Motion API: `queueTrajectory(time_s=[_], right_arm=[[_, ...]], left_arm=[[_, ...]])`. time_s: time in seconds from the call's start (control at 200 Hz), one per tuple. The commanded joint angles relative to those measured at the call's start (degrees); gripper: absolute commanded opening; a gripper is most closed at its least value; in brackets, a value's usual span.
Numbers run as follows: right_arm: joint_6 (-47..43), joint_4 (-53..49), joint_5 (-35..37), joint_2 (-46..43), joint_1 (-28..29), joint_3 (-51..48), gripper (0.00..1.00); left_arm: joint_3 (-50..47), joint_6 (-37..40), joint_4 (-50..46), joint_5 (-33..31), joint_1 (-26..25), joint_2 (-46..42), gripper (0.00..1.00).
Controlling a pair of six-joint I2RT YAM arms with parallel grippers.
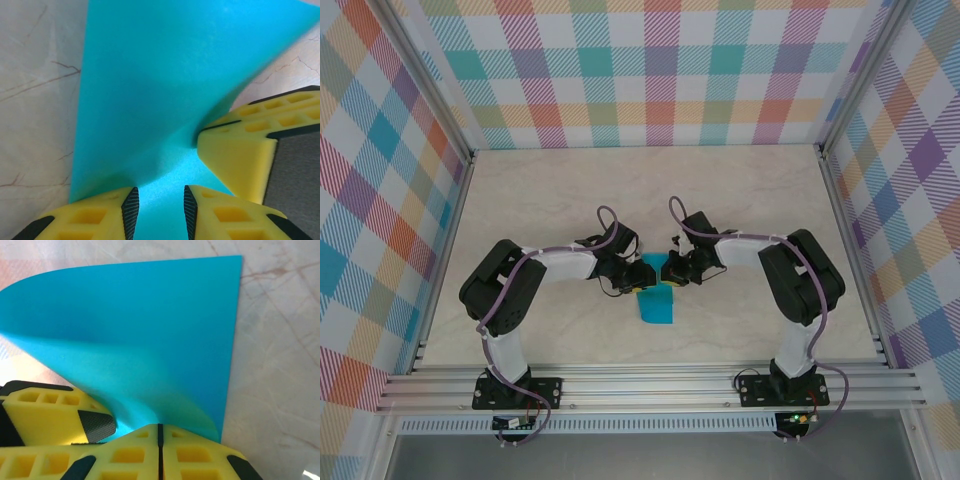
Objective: Fold a paper plane with a square sheet of paper (fold left side to right side)
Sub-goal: Hold the square sheet of paper at the center of the table, then first fold the square sheet of paper in half at the center of the table.
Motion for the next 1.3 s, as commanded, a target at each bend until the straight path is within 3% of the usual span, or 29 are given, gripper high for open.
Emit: queueTrajectory(time_s=[0.0, 0.485, 0.77, 1.295], right_arm=[[-0.4, -2.0, 1.6, 1.6, 0.5, 1.4, 0.08], [-0.8, -6.1, 5.4, 3.7, 0.5, -0.2, 0.08], [-0.8, -6.0, 5.5, 3.3, 0.6, -0.5, 0.08], [-0.5, -6.8, 6.2, 3.2, 0.5, -0.7, 0.08]], left_arm=[[-2.2, 0.8, -4.2, -2.6, -0.6, 2.0, 0.35], [-1.7, 1.1, -2.0, 0.6, -0.6, -4.7, 0.40], [-4.2, 0.1, 3.3, 3.7, -0.6, -3.5, 0.40], [-10.0, 3.1, 3.8, 5.0, -1.2, -5.2, 0.38]])
